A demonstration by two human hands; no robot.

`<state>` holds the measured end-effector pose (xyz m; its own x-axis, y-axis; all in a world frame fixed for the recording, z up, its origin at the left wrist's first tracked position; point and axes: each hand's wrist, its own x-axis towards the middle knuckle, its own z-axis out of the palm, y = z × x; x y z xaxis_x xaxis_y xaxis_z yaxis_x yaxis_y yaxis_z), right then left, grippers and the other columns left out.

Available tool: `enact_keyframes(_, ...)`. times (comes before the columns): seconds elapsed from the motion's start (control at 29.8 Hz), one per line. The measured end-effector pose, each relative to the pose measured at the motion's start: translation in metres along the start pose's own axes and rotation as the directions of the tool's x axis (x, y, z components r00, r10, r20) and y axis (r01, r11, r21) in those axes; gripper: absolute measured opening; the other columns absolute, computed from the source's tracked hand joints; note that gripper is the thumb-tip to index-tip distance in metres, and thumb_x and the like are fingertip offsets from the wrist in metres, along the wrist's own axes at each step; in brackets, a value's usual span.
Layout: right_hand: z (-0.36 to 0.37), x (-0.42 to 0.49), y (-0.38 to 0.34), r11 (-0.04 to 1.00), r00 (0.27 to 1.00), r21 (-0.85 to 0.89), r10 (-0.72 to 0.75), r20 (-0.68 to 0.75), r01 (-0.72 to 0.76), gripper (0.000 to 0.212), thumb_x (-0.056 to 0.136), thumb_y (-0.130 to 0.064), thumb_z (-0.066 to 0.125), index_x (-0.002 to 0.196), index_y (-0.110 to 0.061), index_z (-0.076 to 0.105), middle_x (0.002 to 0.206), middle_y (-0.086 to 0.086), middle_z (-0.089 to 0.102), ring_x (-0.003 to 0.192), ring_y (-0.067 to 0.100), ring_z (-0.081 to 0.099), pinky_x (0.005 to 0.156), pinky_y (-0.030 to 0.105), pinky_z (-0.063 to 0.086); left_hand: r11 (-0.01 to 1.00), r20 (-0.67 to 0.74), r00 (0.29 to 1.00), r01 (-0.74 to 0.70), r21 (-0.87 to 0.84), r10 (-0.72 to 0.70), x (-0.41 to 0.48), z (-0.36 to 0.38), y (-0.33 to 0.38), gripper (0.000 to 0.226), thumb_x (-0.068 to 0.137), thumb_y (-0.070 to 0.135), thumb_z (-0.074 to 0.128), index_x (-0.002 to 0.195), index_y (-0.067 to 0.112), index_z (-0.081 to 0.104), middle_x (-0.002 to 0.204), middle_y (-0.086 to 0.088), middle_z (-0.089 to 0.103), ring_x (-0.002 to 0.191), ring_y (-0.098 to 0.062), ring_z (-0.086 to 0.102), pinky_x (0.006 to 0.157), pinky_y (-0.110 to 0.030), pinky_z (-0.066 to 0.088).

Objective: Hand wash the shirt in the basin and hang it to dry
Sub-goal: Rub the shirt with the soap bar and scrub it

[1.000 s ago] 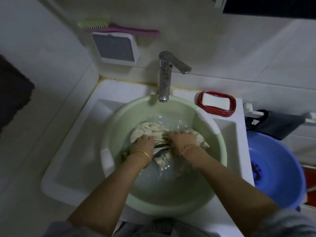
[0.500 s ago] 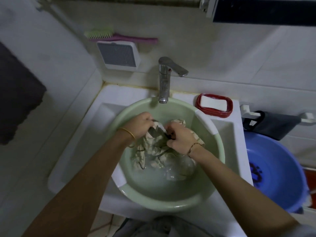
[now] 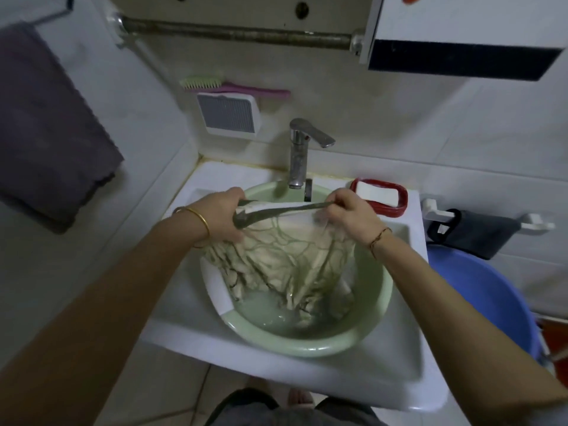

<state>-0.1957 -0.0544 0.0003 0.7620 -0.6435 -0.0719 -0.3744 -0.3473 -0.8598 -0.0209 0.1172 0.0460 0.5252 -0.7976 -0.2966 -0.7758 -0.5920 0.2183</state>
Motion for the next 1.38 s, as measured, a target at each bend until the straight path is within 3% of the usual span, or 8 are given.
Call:
enact_keyframes(0.2, 0.015, -0.011, 0.02, 0.689, 0.977, -0.725, 0.167, 0.134, -0.018, 0.035, 0.083, -0.051, 0.059, 0.079, -0.018, 0.053, 0.084, 0.002, 0.053, 0.083, 0.022, 0.053, 0.071, 0.027, 0.04, 0.99, -0.174, 0.974, -0.135, 0.051, 0.142, 0.017, 0.019, -0.015, 0.017, 0.086, 0.009, 0.055, 0.103, 0.006, 0.061, 0.1, -0.019, 0.053, 0.093, -0.036, 0.056, 0.078, -0.035, 0.044)
enact_keyframes(0.34, 0.018, -0.023, 0.02, 0.911, 0.911, 0.04, 0.41, 0.037, -0.411, 0.032, 0.088, -0.046, 0.058, 0.104, -0.018, 0.059, 0.097, 0.004, 0.064, 0.088, 0.021, 0.059, 0.078, 0.033, 0.048, 0.912, -0.089, 0.992, -0.116, -0.392, 0.088, 0.018, 0.021, -0.012, 0.005, 0.086, 0.01, 0.059, 0.09, 0.011, 0.056, 0.088, -0.01, 0.056, 0.084, -0.025, 0.054, 0.065, -0.03, 0.038)
enact_keyframes(0.44, 0.022, -0.026, 0.004, 0.565, 0.824, 0.612, 0.481, 0.301, -0.553, 0.025, 0.09, -0.032, 0.054, 0.108, -0.014, 0.058, 0.1, 0.011, 0.065, 0.092, 0.029, 0.061, 0.084, 0.047, 0.049, 0.681, 0.087, 0.996, 0.05, -0.731, 0.02, 0.013, 0.018, -0.001, 0.024, 0.061, 0.029, 0.07, 0.078, 0.015, 0.061, 0.083, -0.006, 0.06, 0.081, -0.023, 0.057, 0.073, -0.03, 0.043)
enact_keyframes(0.74, 0.002, -0.03, -0.067, 0.257, 0.954, 0.919, 0.071, 0.292, -0.3, 0.034, 0.078, -0.022, 0.042, 0.091, -0.002, 0.066, 0.091, 0.017, 0.069, 0.084, 0.03, 0.068, 0.074, 0.04, 0.058, 0.028, 0.213, 0.961, 0.211, -0.977, 0.179, -0.004, -0.033, 0.024, 0.016, 0.073, 0.013, 0.048, 0.082, 0.008, 0.059, 0.075, -0.014, 0.06, 0.071, -0.026, 0.059, 0.073, -0.031, 0.047)
enact_keyframes(1.01, -0.035, -0.022, -0.107, 0.241, 0.941, 0.932, -0.141, 0.308, -0.269, 0.043, 0.092, -0.033, 0.047, 0.106, 0.002, 0.067, 0.113, 0.024, 0.064, 0.107, 0.037, 0.062, 0.097, 0.049, 0.045, -0.209, 0.105, 0.902, 0.208, -0.956, 0.419, -0.013, -0.098, 0.042, 0.062, 0.046, 0.017, 0.052, 0.107, 0.015, 0.042, 0.101, -0.012, 0.045, 0.095, -0.029, 0.05, 0.083, -0.033, 0.049)
enact_keyframes(1.07, -0.033, -0.02, -0.093, 0.325, 0.947, 0.895, 0.005, 0.323, -0.306, 0.046, 0.089, -0.038, 0.045, 0.099, -0.002, 0.072, 0.109, 0.02, 0.067, 0.1, 0.032, 0.066, 0.088, 0.046, 0.051, -0.164, 0.132, 0.92, 0.205, -0.965, 0.37, -0.004, -0.084, 0.037, 0.052, 0.043, 0.007, 0.051, 0.095, 0.007, 0.049, 0.09, -0.012, 0.051, 0.083, -0.029, 0.057, 0.073, -0.034, 0.054)
enact_keyframes(1.21, -0.009, -0.024, -0.043, 0.451, 0.853, 0.76, 0.455, 0.255, -0.468, 0.038, 0.09, -0.036, 0.057, 0.071, -0.008, 0.075, 0.08, 0.011, 0.073, 0.069, 0.022, 0.071, 0.063, 0.031, 0.059, 0.522, 0.13, 0.991, 0.091, -0.848, 0.039, 0.025, -0.029, 0.013, 0.028, 0.073, -0.009, 0.054, 0.088, 0.015, 0.055, 0.081, -0.008, 0.05, 0.072, -0.021, 0.048, 0.062, -0.029, 0.041)
enact_keyframes(1.38, 0.021, -0.014, 0.031, 0.833, 0.821, 0.122, 0.552, -0.144, -0.539, 0.02, 0.085, -0.024, 0.067, 0.096, -0.007, 0.068, 0.095, 0.01, 0.067, 0.081, 0.02, 0.06, 0.076, 0.029, 0.05, 0.79, 0.117, 0.993, 0.062, -0.61, 0.012, 0.062, 0.045, -0.006, 0.014, 0.088, 0.007, 0.059, 0.078, 0.017, 0.059, 0.081, -0.004, 0.058, 0.079, -0.018, 0.054, 0.071, -0.024, 0.042)
